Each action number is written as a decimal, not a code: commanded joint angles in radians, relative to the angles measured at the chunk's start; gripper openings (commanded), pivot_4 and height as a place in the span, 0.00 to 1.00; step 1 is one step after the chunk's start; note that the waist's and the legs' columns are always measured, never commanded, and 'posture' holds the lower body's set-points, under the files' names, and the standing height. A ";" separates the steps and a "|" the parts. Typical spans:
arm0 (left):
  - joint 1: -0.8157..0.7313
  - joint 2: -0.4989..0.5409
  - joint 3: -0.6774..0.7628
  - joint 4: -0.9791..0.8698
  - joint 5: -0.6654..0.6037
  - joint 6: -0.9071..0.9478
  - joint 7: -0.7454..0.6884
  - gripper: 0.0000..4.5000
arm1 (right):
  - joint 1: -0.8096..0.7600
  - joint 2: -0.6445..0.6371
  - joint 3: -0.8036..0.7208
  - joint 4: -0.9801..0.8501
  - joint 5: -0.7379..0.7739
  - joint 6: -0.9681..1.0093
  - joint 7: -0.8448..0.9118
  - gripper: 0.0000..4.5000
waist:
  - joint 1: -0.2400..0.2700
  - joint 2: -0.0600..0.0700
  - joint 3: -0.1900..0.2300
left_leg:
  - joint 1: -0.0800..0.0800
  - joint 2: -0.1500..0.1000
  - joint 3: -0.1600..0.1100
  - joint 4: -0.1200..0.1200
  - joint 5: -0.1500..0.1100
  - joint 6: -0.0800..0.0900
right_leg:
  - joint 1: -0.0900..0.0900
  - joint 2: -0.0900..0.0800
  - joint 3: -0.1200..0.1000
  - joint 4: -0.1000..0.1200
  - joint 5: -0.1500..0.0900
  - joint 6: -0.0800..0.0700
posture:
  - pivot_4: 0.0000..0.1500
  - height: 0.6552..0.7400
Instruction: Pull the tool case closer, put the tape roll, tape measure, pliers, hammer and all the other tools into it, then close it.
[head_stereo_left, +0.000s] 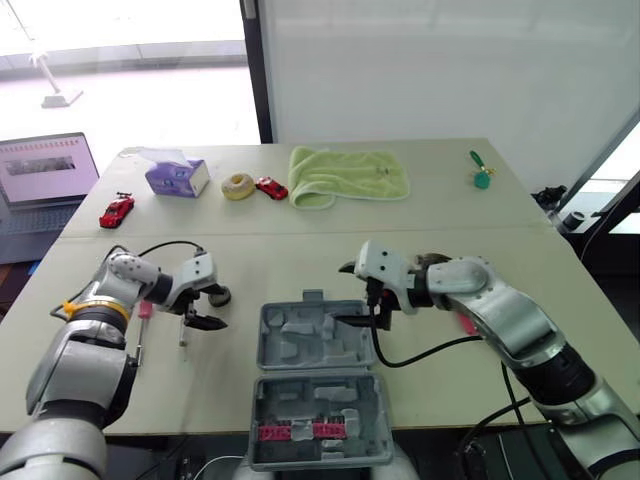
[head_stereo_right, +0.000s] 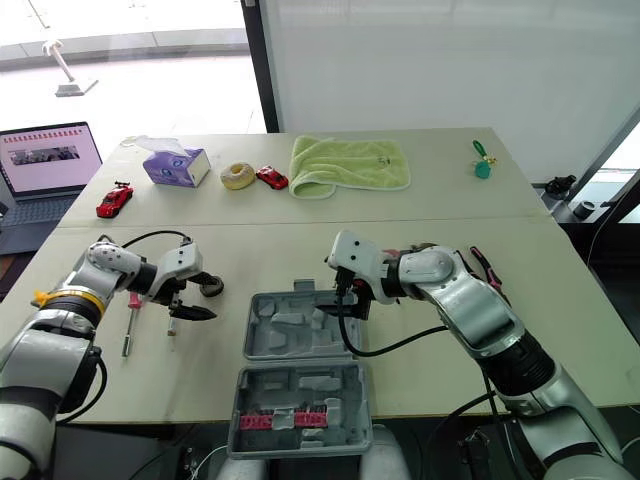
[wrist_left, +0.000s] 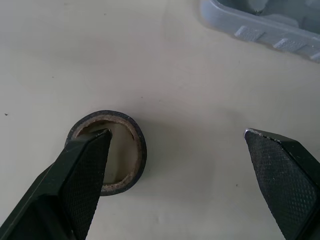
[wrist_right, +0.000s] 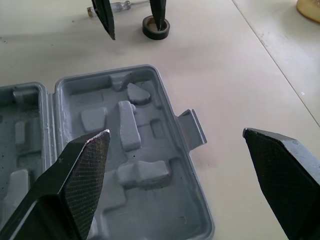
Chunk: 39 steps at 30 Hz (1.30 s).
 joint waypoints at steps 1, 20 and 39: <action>-0.013 -0.004 -0.001 0.012 0.022 -0.016 0.031 0.99 | -0.010 0.011 -0.030 -0.029 -0.002 0.006 -0.010 1.00 | 0.001 0.000 0.000 | 0.000 0.000 0.000 0.000 0.000 0.000 | 0.000 0.000 0.000 0.000 0.000 0.000 | 1.00 1.00; -0.018 -0.050 -0.005 0.057 0.081 -0.002 0.182 0.01 | 0.014 0.026 -0.040 -0.080 0.008 0.048 -0.025 1.00 | 0.001 0.001 0.000 | 0.001 0.000 0.000 0.002 0.000 0.000 | 0.000 0.000 0.000 0.004 0.000 0.000 | 1.00 1.00; -0.056 -0.043 -0.010 -0.244 -0.234 0.115 -0.228 0.01 | 0.040 0.043 -0.029 -0.089 -0.005 0.048 -0.047 1.00 | -0.007 0.000 0.000 | 0.000 0.000 0.000 0.002 0.000 0.000 | -0.002 0.000 0.000 0.005 0.000 0.000 | 1.00 1.00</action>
